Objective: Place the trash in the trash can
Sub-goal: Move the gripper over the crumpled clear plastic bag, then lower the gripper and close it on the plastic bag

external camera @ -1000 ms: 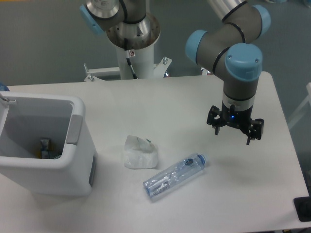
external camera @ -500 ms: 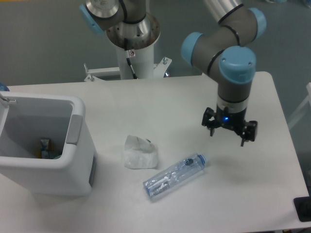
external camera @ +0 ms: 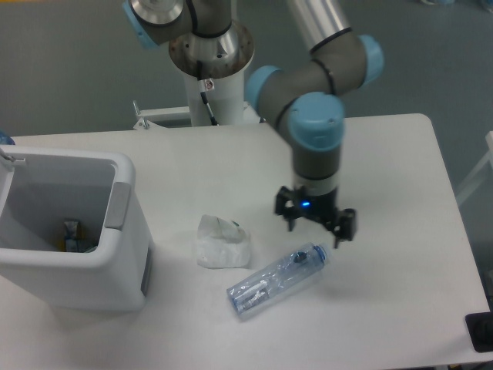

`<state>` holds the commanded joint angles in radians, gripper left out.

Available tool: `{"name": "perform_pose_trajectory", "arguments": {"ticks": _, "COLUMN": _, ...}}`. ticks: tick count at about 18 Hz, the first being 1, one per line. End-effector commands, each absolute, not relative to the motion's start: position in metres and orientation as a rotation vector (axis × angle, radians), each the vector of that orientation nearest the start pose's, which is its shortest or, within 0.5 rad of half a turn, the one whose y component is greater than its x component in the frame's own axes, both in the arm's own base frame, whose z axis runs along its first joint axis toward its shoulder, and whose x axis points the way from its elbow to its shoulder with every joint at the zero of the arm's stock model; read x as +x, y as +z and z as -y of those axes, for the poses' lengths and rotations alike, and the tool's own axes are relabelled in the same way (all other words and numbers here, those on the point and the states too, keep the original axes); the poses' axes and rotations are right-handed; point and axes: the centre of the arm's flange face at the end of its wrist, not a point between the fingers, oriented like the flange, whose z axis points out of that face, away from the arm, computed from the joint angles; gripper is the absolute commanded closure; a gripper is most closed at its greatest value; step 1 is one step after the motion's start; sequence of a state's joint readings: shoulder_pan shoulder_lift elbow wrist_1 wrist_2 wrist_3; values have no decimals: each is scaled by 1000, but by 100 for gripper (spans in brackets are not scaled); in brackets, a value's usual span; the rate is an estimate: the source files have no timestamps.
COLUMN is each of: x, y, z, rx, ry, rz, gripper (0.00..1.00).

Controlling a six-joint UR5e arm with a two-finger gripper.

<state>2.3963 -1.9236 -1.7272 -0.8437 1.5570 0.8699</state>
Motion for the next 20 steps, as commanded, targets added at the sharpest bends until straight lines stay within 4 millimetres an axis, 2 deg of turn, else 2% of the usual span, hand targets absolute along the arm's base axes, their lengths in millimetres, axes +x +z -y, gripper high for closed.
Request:
{"name": "perform_pose_trajectory", "arguments": {"ticks": 2, "x": -327, "y": 281, "z": -520, "rx": -2996, "ry": 186, "rz": -126, "gripper": 0}}
{"name": "perform_pose_trajectory", "arguments": {"ticks": 5, "x": -289, "y": 248, "z": -512, "rx": -3056, "ry": 108, "rz": -130, "gripper": 0}}
{"name": "perform_pose_trajectory", "arguments": {"ticks": 13, "x": -290, "y": 220, "z": -517, "rx": -3083, "ry": 74, "rz": -149, "gripper": 0}}
{"name": "perform_pose_trajectory", "arguments": {"ticks": 16, "x": -299, "y": 222, "z": -523, "rx": -3074, "ry": 88, "rz": -156, "gripper": 0}}
{"name": "perform_pose_trajectory", "arguments": {"ticks": 20, "x": -305, "y": 220, "z": -520, "rx": -3092, "ry": 107, "rz": -165, "gripper": 0}}
